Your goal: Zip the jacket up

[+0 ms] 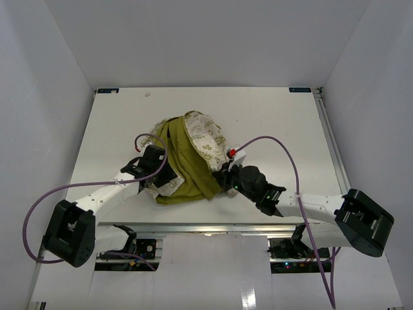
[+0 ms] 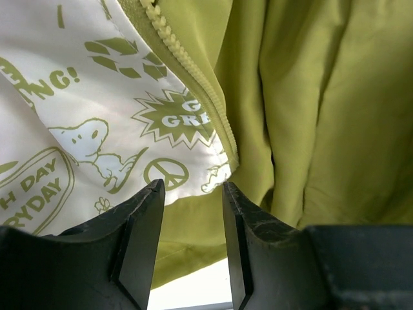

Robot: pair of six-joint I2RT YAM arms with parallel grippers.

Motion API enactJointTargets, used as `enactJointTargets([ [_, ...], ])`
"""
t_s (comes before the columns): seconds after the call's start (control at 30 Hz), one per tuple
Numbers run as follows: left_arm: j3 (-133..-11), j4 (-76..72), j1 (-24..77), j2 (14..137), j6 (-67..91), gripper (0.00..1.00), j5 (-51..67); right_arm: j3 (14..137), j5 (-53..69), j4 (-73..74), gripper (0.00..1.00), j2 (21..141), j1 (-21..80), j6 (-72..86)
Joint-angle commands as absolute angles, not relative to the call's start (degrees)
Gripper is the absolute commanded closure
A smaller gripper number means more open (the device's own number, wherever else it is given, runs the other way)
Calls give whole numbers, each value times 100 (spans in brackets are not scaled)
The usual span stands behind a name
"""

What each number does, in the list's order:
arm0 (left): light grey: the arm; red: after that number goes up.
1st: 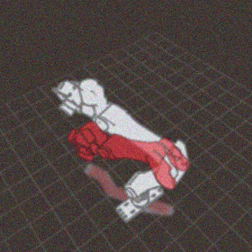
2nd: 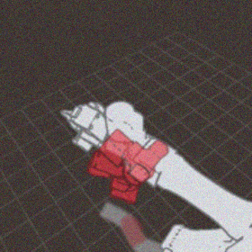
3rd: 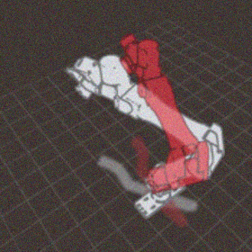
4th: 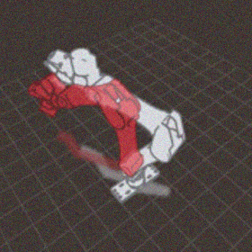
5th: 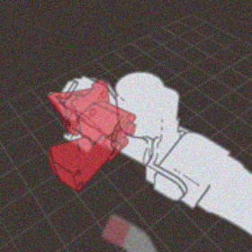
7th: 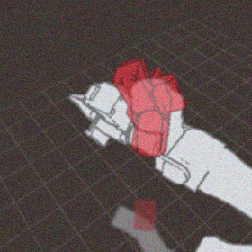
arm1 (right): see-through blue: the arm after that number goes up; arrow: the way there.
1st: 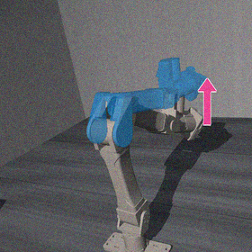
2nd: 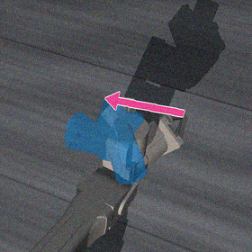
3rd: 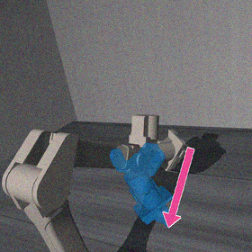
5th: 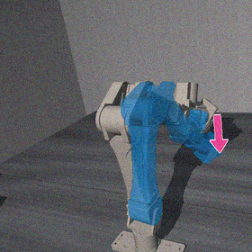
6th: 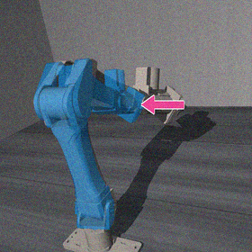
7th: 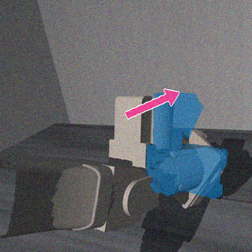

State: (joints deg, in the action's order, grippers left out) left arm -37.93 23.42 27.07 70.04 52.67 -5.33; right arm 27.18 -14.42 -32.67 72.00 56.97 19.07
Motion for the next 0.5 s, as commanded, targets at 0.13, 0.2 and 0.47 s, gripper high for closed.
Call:
enactJointTargets([
  [0.13, -4188, 2461, 2874, 7370, 5643, 49, -915, 2628, -1718, -3375, 92, 7018, 5687, 1859],
  [0.2, -4272, 2480, 2982, 7499, 5687, 49, -1011, 2619, -1749, -3375, 92, 7014, 5678, 1855],
  [0.47, -4597, 2766, 3263, 8152, 5950, 51, -1228, 2544, -1872, -3375, 92, 6939, 5678, 1830],
])
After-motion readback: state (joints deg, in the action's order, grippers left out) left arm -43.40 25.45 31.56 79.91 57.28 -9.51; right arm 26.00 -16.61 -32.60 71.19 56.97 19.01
